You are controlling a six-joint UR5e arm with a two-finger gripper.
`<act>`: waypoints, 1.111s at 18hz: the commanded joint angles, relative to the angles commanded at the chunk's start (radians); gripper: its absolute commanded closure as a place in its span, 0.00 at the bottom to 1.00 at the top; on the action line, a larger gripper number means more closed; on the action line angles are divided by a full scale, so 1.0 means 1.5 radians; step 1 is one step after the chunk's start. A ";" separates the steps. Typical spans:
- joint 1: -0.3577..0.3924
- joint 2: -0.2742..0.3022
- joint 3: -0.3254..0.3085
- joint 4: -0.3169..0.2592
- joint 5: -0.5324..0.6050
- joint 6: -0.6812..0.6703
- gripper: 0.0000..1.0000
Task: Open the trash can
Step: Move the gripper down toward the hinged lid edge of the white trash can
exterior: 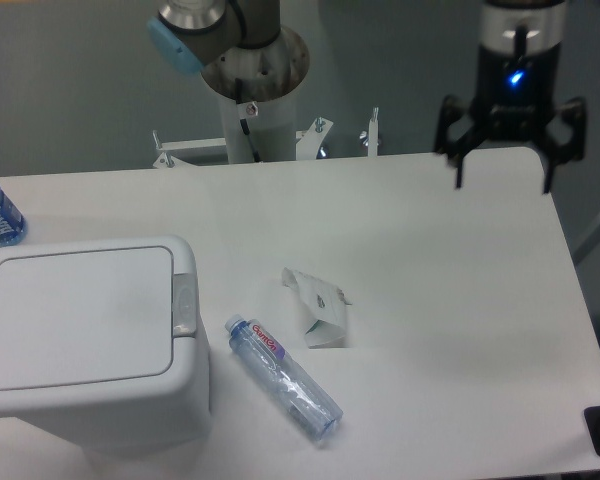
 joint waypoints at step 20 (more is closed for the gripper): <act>-0.160 -0.033 -0.002 0.053 -0.096 -0.225 0.00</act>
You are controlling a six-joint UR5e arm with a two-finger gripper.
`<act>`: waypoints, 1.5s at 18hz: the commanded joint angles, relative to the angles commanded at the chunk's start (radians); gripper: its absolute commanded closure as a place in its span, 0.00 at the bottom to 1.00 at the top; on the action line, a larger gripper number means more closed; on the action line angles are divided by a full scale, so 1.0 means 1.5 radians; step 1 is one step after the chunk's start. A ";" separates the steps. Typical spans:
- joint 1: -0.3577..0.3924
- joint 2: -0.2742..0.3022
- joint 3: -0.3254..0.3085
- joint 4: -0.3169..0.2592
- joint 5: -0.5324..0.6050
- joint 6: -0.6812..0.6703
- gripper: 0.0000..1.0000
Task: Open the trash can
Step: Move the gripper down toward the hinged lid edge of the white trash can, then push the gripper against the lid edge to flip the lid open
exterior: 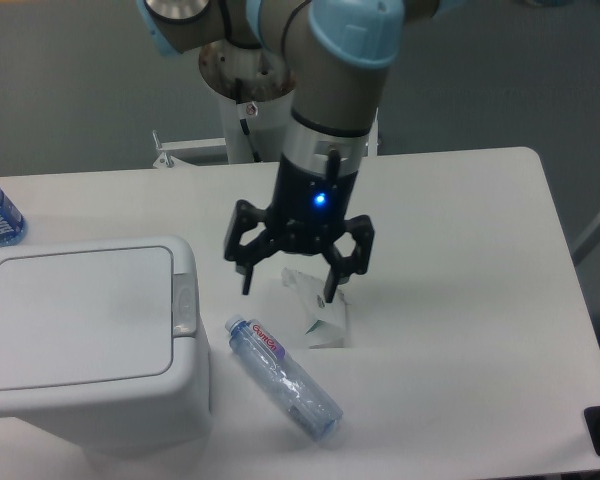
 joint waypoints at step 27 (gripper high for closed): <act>-0.039 -0.023 -0.003 0.006 0.002 -0.016 0.00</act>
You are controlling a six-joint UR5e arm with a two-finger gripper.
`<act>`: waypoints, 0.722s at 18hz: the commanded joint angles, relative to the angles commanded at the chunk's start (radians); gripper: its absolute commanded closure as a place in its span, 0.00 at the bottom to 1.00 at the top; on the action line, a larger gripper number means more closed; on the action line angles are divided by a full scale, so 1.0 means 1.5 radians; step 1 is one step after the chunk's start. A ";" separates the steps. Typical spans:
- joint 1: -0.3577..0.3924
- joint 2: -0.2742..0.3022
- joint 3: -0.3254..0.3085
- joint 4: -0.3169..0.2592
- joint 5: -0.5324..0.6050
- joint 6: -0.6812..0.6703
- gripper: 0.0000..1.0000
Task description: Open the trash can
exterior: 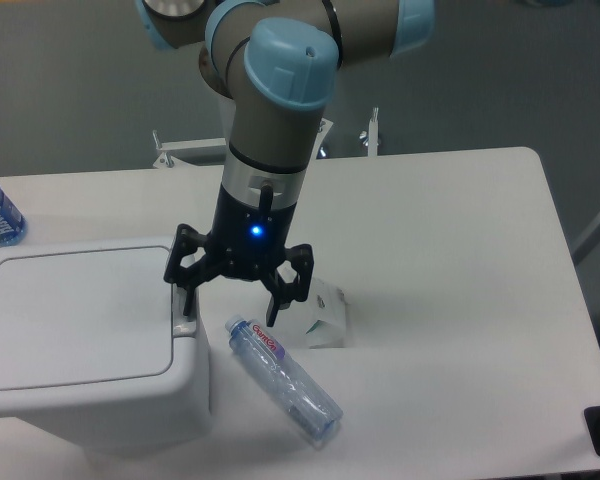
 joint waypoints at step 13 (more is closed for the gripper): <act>0.000 -0.004 -0.001 0.022 0.001 -0.002 0.00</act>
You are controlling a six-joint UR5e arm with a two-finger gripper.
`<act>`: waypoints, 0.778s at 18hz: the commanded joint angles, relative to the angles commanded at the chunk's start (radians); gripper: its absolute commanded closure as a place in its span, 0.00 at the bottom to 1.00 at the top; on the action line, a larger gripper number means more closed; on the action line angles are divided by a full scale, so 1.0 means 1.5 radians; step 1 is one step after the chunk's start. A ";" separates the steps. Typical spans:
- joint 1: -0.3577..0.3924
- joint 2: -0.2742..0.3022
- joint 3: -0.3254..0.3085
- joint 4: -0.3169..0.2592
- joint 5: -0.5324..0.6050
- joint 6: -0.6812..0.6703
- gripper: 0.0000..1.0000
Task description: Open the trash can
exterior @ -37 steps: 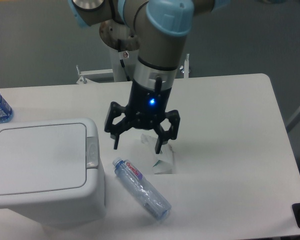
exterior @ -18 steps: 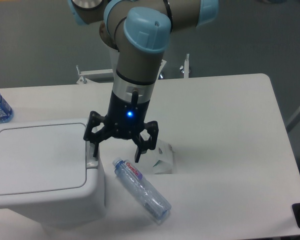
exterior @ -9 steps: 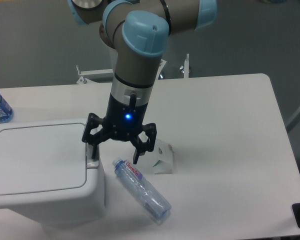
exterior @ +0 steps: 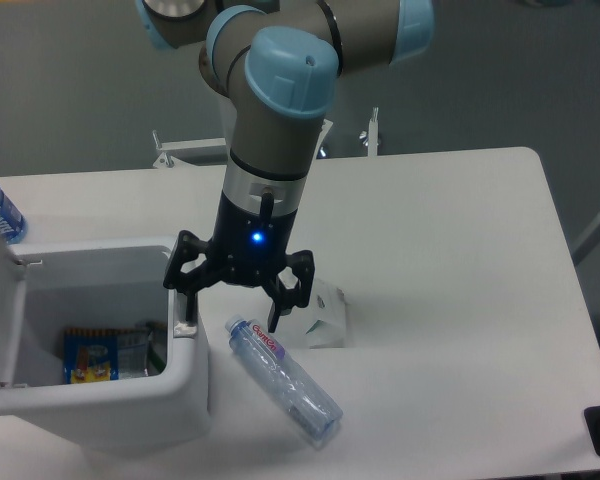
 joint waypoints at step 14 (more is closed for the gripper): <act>0.096 0.021 0.075 0.009 0.105 0.039 0.00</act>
